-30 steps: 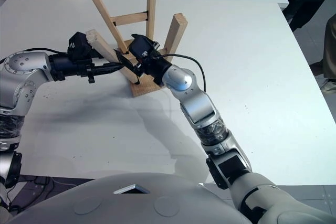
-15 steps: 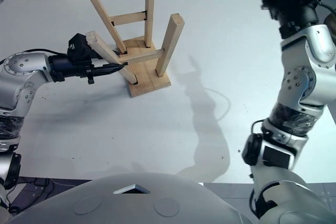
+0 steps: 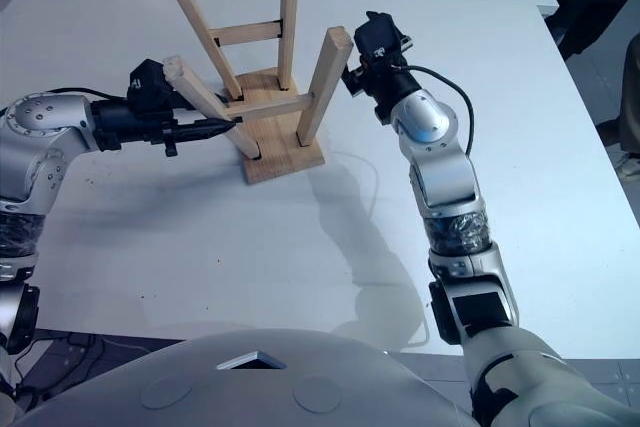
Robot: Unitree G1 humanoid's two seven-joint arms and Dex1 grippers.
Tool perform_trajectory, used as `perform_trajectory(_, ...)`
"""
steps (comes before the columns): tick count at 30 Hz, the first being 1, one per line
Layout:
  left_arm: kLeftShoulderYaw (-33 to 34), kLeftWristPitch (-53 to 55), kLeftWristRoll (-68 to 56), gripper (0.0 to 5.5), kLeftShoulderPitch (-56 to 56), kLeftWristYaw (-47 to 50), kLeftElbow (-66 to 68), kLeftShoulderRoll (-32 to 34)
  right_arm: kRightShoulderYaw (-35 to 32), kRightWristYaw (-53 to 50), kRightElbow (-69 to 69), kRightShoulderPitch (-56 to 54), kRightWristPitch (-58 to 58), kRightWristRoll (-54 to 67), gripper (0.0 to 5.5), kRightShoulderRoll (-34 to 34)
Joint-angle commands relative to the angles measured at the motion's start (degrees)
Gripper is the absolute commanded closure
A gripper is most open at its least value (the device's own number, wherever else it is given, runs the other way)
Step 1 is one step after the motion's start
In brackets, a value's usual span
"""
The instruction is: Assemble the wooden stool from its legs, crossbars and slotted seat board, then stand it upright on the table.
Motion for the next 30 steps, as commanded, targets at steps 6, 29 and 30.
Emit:
perform_trajectory(6, -7.5, 3.3, 8.3, 3.45, 1.6, 1.4, 2.0, -1.2, 2.8, 6.5, -9.4, 1.6, 4.3, 2.2, 2.0, -1.8)
perform_trajectory(29, -10.5, 4.2, 7.8, 3.45, -0.5, 1.3, 0.2, -3.3, 10.8, 5.7, -13.4, -5.9, 9.2, 15.6, 2.0, 14.6)
perform_trajectory(30, -10.6, 4.2, 7.9, 3.45, -0.5, 1.3, 0.2, -3.4, 9.3, 5.6, -11.7, -5.6, 8.9, 13.5, 2.0, 13.0)
